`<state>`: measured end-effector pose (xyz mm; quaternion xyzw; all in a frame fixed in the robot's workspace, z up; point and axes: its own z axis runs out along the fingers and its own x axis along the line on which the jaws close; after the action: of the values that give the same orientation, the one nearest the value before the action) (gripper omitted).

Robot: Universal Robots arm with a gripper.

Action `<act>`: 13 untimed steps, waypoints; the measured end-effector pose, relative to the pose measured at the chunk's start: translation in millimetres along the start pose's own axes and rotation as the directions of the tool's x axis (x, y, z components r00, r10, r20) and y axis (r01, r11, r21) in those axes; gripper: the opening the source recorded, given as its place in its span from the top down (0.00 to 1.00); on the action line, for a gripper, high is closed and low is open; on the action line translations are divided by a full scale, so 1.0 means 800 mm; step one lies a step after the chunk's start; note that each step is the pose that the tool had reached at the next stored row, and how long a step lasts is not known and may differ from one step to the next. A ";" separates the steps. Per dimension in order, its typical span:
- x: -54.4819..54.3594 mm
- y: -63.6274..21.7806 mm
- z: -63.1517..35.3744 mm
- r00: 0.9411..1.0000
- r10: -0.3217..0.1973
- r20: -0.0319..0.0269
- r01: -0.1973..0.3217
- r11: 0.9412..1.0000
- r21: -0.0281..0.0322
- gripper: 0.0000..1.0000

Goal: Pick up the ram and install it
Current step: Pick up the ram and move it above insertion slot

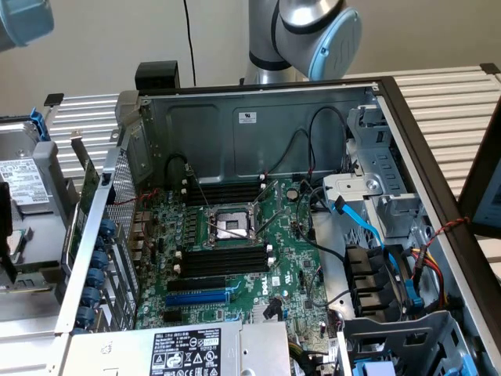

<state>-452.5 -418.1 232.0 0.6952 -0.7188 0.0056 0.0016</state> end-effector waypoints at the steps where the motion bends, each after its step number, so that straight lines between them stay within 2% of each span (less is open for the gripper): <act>1: 0.001 0.000 -0.006 1.000 0.000 0.000 0.000 1.000 0.000 0.87; 10: 0.011 -0.007 -0.057 1.000 -0.001 0.000 0.001 1.000 0.000 0.87; 13: 0.017 -0.013 -0.073 1.000 -0.002 0.004 0.002 1.000 0.000 0.87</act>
<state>-442.6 -431.3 290.8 0.6961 -0.7179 0.0042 0.0003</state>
